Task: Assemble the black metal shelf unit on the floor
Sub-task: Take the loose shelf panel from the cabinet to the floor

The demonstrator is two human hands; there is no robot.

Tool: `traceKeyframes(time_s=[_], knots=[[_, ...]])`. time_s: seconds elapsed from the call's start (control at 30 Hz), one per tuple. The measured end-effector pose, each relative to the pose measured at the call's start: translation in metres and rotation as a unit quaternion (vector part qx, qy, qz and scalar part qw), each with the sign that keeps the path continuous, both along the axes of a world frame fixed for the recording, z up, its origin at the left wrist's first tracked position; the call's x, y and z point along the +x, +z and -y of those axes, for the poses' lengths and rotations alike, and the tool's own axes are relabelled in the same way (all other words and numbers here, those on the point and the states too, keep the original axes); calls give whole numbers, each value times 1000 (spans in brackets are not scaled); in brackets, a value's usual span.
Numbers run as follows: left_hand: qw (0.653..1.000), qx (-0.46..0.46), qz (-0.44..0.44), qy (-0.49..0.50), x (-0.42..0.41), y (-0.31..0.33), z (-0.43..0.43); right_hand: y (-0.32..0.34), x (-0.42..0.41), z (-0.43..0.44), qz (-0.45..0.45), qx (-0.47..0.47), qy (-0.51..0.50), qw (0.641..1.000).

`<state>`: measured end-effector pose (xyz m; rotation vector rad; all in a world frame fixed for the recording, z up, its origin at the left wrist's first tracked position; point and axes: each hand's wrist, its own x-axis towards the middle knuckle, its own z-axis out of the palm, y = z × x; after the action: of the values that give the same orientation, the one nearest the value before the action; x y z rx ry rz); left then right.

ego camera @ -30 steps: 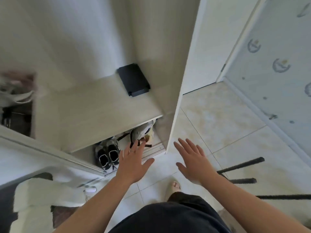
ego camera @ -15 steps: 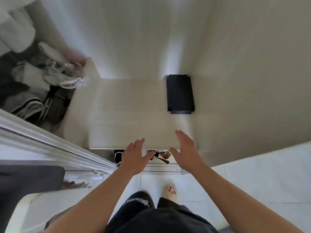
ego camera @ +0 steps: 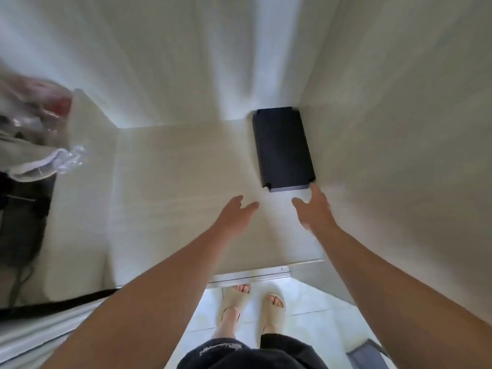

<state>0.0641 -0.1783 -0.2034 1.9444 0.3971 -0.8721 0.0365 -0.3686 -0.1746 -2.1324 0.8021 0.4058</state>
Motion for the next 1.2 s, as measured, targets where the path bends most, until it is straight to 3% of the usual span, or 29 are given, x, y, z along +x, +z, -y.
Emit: traceKeyframes(time_s=[0.33,0.43,0.6,0.97,1.2], knots=[[999,-16,-8,45,81,-61,62,-57,70,30,-42,-84,75,993],[996,-42,-10,74,87,-62,75,-67,76,36,-66,-72,72,993],[975,-84,-96,180,96,-58,84,-71,79,35,-72,-50,49,995],[978,-107,-91,156,105,-48,52,-53,70,30,-39,14,-38,998],[952,-165,-151,207,66,-21,2,-28,37,20,-33,64,-67,995]])
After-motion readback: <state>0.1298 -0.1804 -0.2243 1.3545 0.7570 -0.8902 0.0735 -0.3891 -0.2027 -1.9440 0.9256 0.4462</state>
